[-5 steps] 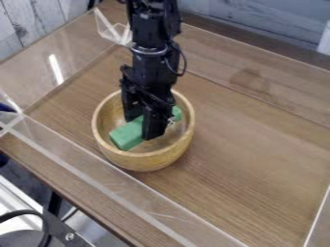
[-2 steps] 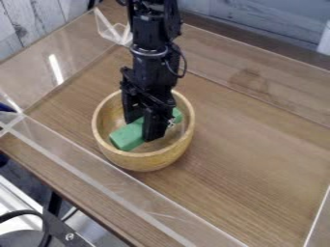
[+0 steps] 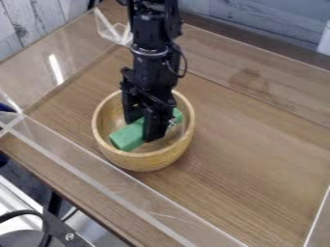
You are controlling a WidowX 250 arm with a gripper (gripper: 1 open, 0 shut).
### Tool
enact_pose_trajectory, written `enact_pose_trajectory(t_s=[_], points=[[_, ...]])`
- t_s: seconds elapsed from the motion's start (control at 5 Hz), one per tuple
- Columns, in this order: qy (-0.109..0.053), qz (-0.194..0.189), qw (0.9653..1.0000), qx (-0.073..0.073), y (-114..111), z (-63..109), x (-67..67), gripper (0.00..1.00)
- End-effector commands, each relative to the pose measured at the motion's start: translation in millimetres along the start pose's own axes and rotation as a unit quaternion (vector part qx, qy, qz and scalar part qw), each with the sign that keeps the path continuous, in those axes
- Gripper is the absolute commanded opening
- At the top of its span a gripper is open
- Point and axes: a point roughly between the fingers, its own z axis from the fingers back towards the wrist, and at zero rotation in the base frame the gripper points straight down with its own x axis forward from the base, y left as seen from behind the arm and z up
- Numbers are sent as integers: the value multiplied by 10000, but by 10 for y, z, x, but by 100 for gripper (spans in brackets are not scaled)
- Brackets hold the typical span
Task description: Put the green block in the brown bowl
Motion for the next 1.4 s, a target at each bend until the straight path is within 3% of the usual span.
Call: enact_pose_trajectory(t_s=[0.0,0.4,0.6,1.2], points=[[-223,-23,9997,122,35,136,87,0],[-220,-18,9997,108,33,143,101,0],[-257,4,9996,84,33,223,84,100],[-441,78,9989,131,33,372,77,100]])
